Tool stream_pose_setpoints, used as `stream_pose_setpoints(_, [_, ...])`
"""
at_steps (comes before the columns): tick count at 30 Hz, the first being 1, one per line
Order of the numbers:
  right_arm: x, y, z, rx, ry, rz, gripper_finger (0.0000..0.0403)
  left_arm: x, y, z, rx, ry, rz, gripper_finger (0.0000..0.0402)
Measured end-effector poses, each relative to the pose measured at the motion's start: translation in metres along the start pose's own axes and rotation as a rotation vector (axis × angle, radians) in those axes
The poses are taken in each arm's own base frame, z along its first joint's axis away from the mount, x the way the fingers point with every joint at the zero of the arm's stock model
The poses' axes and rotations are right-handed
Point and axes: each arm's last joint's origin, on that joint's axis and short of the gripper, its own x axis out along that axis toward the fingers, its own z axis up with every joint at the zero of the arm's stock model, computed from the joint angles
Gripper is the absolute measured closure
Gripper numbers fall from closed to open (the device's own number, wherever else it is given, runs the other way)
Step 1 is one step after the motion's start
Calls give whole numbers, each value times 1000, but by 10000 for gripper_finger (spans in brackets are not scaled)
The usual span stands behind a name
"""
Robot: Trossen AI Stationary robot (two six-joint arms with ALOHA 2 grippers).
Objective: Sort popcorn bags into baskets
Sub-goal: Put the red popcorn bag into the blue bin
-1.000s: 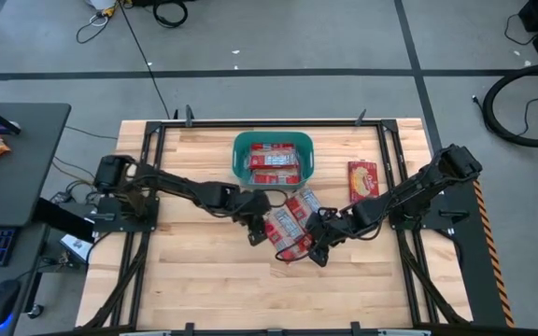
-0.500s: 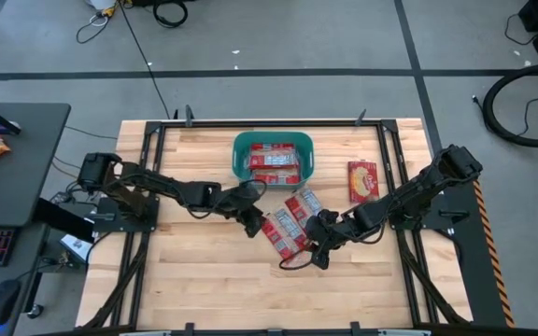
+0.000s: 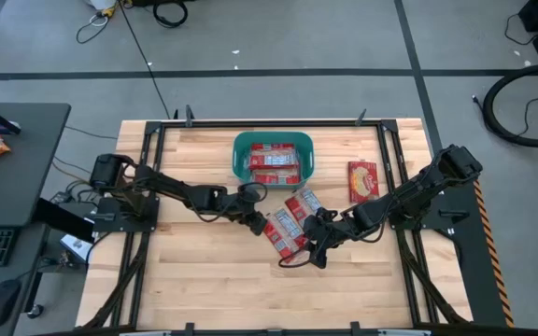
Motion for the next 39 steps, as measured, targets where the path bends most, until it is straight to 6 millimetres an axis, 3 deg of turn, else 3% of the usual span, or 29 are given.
stream_pose_setpoints(6, [0,0,2,-3,-13,7,204,12,7,-6,6,-3,50,169])
stream_pose_setpoints(16, [0,1,4,3,-44,2,204,20,7,-16,107,41,50,166])
stream_pose_setpoints(27, [1,-1,5,-3,-44,-9,204,19,-3,-29,162,71,7,201])
stream_pose_setpoints(39, [32,-4,-12,-102,33,-80,204,19,-6,-27,194,7,1,208])
